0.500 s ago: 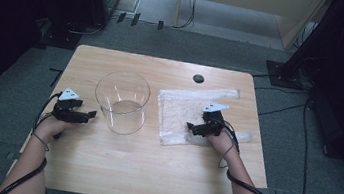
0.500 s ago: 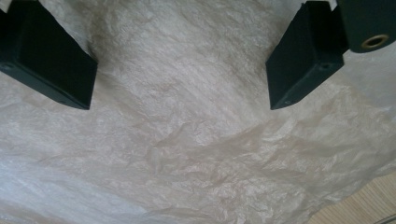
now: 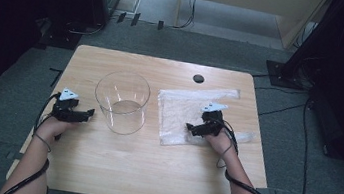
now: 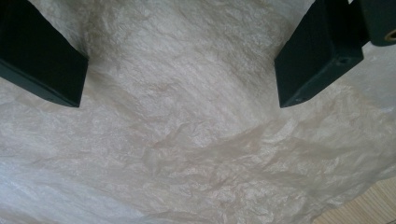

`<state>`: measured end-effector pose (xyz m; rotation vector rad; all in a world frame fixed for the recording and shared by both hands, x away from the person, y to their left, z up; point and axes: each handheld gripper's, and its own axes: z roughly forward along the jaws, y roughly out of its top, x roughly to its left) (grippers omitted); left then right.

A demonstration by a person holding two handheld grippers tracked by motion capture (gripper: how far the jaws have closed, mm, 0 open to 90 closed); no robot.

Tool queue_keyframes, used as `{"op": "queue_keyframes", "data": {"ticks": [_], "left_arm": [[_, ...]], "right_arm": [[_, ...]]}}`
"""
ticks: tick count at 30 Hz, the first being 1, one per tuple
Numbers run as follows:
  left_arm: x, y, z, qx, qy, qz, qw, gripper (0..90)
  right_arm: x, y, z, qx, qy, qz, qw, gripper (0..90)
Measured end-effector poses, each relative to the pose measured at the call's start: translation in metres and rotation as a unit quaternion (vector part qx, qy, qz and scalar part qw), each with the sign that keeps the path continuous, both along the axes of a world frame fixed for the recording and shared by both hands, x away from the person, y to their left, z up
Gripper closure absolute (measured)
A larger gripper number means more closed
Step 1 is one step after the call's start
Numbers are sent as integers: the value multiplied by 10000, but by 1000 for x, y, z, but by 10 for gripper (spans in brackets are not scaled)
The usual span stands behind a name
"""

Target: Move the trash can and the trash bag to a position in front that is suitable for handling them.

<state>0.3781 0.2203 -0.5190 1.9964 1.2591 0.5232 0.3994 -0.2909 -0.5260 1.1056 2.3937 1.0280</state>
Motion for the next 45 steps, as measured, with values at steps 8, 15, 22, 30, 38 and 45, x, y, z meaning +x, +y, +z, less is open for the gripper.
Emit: {"op": "queue_keyframes", "data": {"ticks": [8, 15, 22, 30, 38, 45], "left_arm": [[0, 2, 0, -148, 19, -45, 9999, 187], [4, 3, 3, -417, 192, 15, 9989, 187], [11, -1, 5, -265, 312, -137, 9991, 187], [14, -8, 12, -253, 219, -410, 9986, 188], [18, -10, 17, -422, 134, -478, 9979, 189], [18, -12, 24, -376, -33, -526, 9979, 189]], "right_arm": [[0, 1, 0, -35, 25, 30, 10000, 3], [0, 6, 2, -100, 151, -257, 9995, 6], [2, 2, 8, 38, 352, -312, 9989, 99], [4, -5, 14, 248, 547, -278, 9978, 158], [3, -12, 23, 401, 475, -242, 9978, 158], [2, -27, 29, 409, 345, -354, 9979, 158]]}}
